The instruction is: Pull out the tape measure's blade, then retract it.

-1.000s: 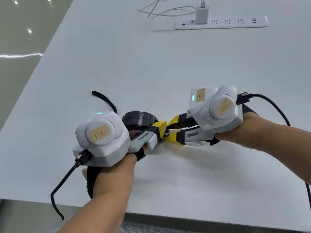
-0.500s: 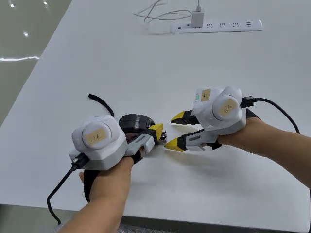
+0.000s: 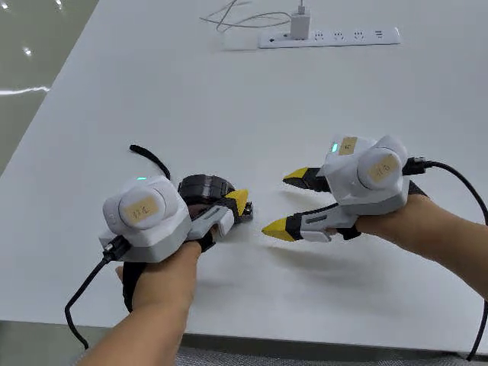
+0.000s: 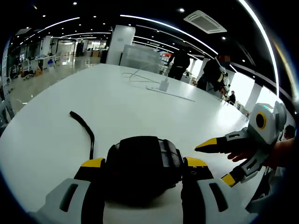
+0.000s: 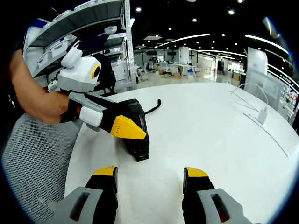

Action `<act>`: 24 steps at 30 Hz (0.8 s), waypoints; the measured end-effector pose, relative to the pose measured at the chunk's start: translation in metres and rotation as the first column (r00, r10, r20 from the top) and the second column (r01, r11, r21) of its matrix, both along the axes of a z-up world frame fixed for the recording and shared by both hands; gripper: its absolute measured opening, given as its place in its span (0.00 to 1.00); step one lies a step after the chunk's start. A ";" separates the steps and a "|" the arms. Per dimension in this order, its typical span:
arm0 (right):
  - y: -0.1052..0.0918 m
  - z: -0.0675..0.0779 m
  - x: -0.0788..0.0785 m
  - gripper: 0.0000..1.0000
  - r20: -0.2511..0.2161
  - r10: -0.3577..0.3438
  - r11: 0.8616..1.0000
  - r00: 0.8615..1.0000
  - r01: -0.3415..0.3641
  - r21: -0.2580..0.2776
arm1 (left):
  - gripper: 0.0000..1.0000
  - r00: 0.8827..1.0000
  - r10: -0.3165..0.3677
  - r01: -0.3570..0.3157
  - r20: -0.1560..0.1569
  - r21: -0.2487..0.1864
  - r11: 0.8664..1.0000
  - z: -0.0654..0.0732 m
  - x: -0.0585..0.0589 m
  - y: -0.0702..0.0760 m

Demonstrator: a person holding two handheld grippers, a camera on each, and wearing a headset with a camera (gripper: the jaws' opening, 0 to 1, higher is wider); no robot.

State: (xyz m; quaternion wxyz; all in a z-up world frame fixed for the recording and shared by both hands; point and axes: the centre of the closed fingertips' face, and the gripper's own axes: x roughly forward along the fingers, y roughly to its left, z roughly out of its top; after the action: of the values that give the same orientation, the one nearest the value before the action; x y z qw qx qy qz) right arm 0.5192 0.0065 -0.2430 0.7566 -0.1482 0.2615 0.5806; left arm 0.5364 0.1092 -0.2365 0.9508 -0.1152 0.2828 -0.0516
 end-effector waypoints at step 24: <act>-0.044 0.019 -0.015 0.62 -0.010 -0.142 0.990 0.990 0.142 0.023 | 0.63 0.995 -0.097 0.095 0.017 0.089 0.992 0.000 -0.005 -0.002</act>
State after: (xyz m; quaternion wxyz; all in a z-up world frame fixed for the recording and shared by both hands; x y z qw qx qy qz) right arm 0.5038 -0.0378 -0.2239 0.7967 -0.1180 0.2675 0.5289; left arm 0.5315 0.1077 -0.2363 0.9544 -0.0592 0.2797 -0.0858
